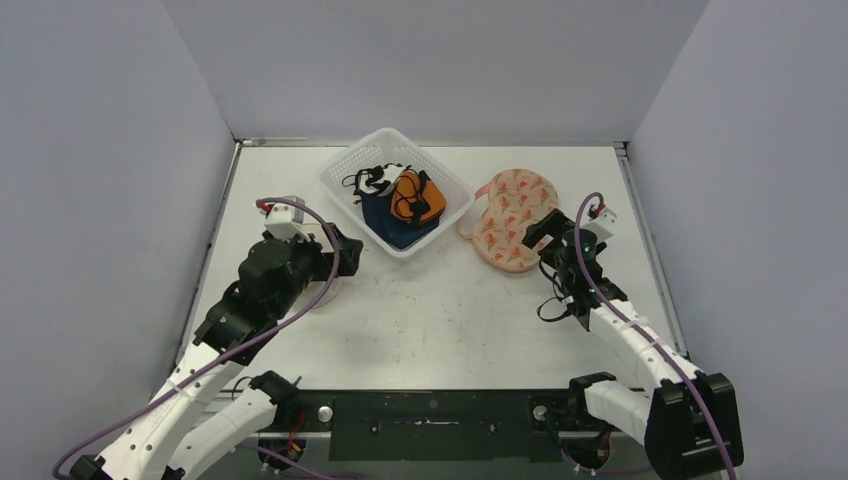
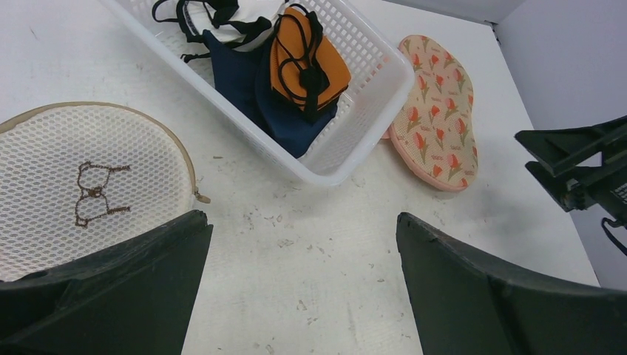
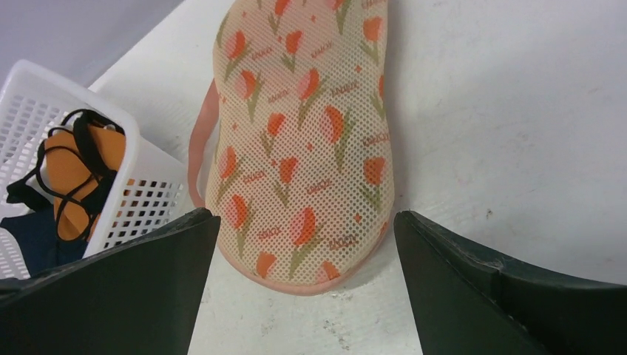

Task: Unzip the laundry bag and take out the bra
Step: Move the laundry bag to the center of the board.

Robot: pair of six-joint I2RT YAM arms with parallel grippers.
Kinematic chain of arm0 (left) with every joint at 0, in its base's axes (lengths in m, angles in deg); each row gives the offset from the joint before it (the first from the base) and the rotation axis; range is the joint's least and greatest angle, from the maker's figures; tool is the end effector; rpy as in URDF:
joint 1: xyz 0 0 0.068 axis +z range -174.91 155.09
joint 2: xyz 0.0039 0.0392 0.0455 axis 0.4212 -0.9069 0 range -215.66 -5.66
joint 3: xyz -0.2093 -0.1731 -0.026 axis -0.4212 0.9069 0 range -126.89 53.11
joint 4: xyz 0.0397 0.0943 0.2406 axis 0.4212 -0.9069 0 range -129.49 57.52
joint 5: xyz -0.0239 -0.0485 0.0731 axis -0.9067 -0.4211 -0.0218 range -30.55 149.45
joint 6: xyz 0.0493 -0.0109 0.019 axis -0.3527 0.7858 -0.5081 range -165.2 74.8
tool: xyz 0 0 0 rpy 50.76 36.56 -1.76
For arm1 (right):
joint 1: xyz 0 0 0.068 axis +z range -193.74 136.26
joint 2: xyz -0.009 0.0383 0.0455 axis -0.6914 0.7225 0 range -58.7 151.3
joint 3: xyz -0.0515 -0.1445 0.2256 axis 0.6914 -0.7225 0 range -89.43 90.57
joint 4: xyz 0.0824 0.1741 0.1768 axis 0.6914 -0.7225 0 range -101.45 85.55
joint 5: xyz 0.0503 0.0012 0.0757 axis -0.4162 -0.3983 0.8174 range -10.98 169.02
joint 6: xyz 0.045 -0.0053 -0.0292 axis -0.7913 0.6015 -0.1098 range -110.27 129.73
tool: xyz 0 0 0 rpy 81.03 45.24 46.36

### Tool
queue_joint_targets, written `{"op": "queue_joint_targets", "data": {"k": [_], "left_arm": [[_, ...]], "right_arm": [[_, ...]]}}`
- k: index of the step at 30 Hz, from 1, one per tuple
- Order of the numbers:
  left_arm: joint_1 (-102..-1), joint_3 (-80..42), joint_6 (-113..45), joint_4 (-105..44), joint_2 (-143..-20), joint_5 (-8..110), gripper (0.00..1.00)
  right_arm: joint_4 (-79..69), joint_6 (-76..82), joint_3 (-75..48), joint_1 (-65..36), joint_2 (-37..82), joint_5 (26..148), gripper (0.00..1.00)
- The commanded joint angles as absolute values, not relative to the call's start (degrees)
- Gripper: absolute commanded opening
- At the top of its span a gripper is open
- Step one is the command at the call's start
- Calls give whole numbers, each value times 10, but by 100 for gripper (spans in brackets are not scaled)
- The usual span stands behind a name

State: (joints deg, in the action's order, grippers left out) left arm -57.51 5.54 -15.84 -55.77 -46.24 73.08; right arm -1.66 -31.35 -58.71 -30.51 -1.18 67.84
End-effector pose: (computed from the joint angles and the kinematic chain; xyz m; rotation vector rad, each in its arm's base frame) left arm 0.1390 -0.0790 0.3441 -0.1148 1.8774 -0.5307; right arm 0.2191 0.0444 0.2350 0.6052 1.9124 0.4189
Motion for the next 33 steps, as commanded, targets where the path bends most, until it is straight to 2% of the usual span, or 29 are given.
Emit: {"op": "queue_joint_targets", "data": {"k": [1, 7, 21, 26, 33], "left_arm": [[-580, 49, -159, -529, -456, 725, 96], [-585, 49, -159, -528, -460, 705, 96], [-590, 100, -101, -525, -445, 685, 96], [-591, 137, -74, -515, -427, 675, 96], [-593, 154, -46, -502, -431, 656, 96]], "right_arm": [[101, -363, -612, -325, 52, 734, 92], [161, -403, -628, -355, 134, 757, 88], [250, -453, -680, -367, 220, 786, 79], [254, -449, -682, -367, 221, 805, 66], [269, -448, -695, -374, 223, 828, 36]]}}
